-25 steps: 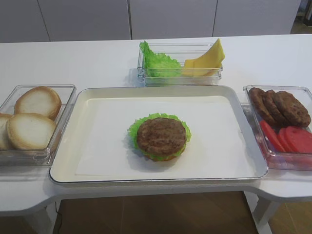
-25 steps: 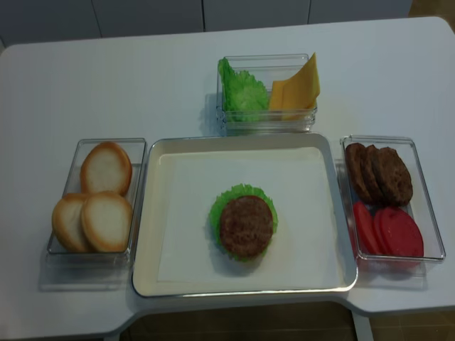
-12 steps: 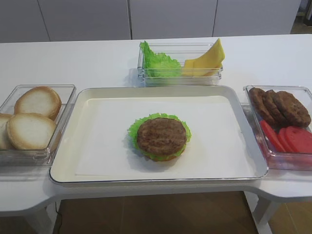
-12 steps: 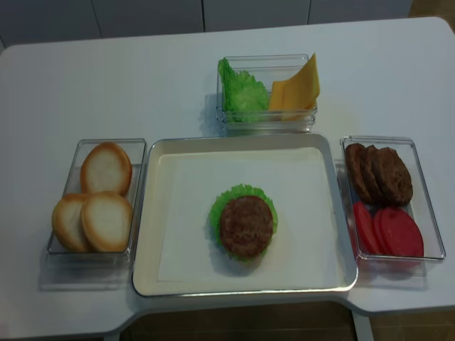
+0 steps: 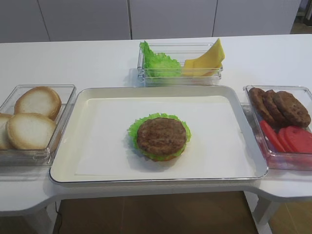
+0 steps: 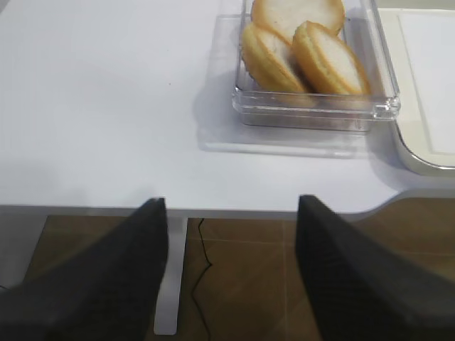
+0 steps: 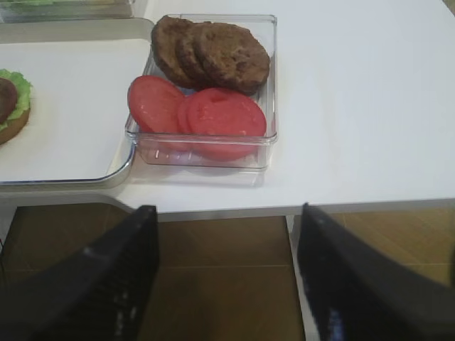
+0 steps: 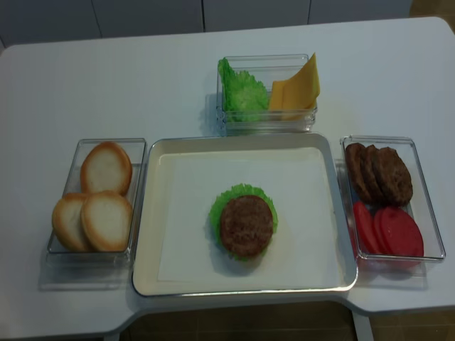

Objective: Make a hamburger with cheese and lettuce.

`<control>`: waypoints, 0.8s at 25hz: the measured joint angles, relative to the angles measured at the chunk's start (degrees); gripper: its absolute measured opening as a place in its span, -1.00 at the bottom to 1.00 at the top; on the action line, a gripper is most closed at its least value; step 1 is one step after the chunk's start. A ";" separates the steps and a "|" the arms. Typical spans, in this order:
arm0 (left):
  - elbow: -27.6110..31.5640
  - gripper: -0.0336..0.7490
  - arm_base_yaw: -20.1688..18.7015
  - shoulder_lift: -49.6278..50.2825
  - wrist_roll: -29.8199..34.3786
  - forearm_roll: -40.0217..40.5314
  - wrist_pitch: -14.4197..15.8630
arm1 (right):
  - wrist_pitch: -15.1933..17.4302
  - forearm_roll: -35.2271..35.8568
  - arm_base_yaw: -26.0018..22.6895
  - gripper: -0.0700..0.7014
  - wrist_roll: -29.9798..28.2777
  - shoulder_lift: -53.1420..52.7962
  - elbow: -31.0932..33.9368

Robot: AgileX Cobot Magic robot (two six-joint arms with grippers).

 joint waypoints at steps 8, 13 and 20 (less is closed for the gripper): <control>0.00 0.18 0.00 0.00 0.00 0.00 0.00 | 0.00 0.14 0.00 0.38 0.00 0.00 0.00; 0.00 0.18 0.00 0.00 0.00 0.00 0.00 | 0.00 0.14 0.00 0.38 0.00 0.00 0.00; 0.00 0.18 0.00 0.00 0.00 0.00 0.00 | 0.00 0.14 0.00 0.38 0.00 0.00 0.00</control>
